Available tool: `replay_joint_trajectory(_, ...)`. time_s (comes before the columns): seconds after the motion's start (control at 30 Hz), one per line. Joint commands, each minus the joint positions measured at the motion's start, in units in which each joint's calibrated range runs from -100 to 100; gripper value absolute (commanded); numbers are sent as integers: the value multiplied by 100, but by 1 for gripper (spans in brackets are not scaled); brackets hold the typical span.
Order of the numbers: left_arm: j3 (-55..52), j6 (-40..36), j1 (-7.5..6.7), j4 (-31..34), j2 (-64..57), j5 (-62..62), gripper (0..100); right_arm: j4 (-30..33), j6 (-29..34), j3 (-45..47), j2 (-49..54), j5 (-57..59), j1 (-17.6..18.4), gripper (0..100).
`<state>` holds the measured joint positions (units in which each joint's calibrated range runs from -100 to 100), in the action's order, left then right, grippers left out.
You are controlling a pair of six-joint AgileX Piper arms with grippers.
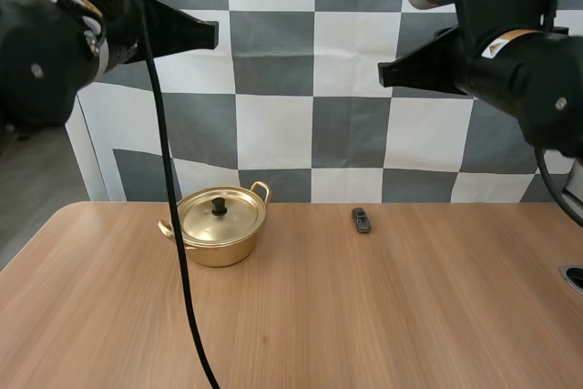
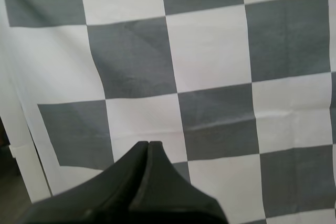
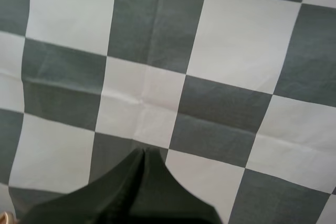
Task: Open the pot, put the car inside, and close it
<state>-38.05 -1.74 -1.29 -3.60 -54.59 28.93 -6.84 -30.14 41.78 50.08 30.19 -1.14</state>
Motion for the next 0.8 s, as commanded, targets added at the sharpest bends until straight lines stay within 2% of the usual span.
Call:
replay_joint_trajectory(0.0,3077,76,-2,1,2214,6549,0,21,-19,-3750,-2104,6981,4,0)
replay_joint_trajectory(0.07,3077,76,-2,1,2446,7107,0,-21,-19,-3750,-2237,6981,4,0)
replay_joint_trajectory(0.5,3077,156,-2,81,2491,6977,0,-394,-10,-3750,-2280,6981,4,0)
replay_joint_trajectory(0.63,3077,570,-2,359,2505,7094,0,-394,-10,-3750,-2280,6981,4,0)
replay_joint_trajectory(0.7,3077,654,-2,489,2539,7107,7,-395,-10,-3750,-2280,6981,4,0)
replay_joint_trajectory(0.77,3077,758,-2,578,2576,7107,21,-395,-10,-3750,-2280,6981,4,0)
